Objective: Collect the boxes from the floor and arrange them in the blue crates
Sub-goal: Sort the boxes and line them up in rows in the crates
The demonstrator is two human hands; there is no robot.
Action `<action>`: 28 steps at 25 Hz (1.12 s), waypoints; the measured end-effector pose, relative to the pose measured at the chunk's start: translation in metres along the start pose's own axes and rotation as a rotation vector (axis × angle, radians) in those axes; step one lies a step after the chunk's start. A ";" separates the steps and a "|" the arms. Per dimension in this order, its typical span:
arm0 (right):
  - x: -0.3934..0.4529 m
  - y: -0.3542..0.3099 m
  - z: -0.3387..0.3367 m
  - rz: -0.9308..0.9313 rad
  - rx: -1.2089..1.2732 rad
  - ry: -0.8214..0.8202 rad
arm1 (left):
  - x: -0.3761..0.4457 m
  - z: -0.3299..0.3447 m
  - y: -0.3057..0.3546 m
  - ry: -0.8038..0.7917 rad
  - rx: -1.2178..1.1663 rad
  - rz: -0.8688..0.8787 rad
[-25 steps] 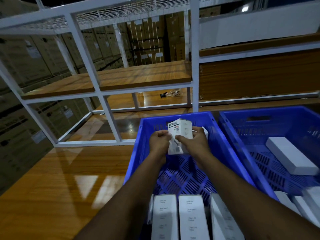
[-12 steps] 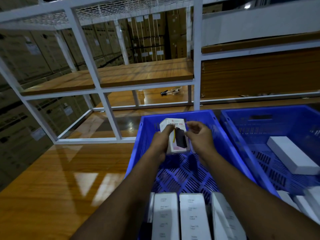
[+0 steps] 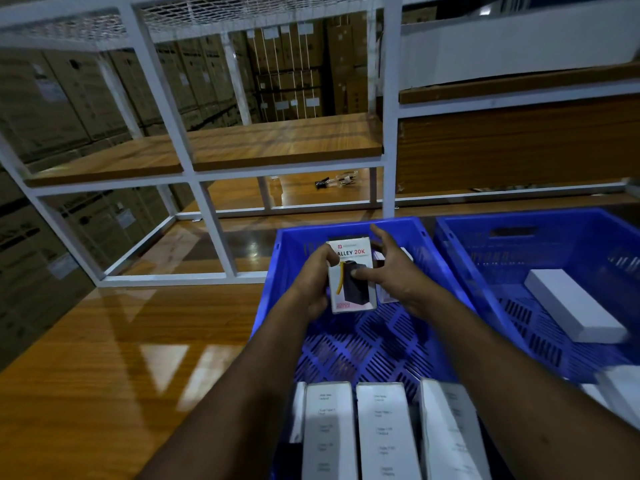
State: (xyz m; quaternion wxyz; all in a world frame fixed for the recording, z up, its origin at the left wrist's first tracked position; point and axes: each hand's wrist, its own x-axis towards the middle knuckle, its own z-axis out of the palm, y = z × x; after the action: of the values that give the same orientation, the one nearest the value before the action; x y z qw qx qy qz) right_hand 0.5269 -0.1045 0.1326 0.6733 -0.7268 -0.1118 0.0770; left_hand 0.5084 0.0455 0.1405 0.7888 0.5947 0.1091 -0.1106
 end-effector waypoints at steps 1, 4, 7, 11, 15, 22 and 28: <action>0.002 -0.002 -0.004 -0.012 -0.039 -0.038 | -0.002 0.000 0.001 0.017 0.035 0.002; 0.012 -0.010 -0.015 -0.071 -0.292 -0.169 | -0.002 -0.002 0.002 0.052 0.095 -0.005; 0.034 -0.015 -0.022 -0.122 -0.528 -0.142 | 0.004 -0.013 0.011 0.266 0.267 0.192; 0.060 -0.001 -0.023 -0.153 -0.762 -0.073 | 0.003 -0.035 0.015 0.714 0.541 0.627; 0.075 0.018 -0.021 -0.087 -0.847 -0.084 | 0.003 -0.048 0.019 0.943 0.499 0.619; 0.091 0.046 -0.023 -0.053 -1.300 0.011 | 0.010 -0.051 0.016 0.916 0.418 0.487; 0.088 0.055 -0.017 -0.045 -1.397 0.213 | 0.010 -0.049 0.014 0.904 0.479 0.457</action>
State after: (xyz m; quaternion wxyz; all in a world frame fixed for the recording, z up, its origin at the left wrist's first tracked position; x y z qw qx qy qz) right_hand 0.6195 -0.1011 0.0829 0.0581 -0.9899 -0.0836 -0.0982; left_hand 0.5198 0.0961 0.1374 0.5105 0.7540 0.2766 0.3072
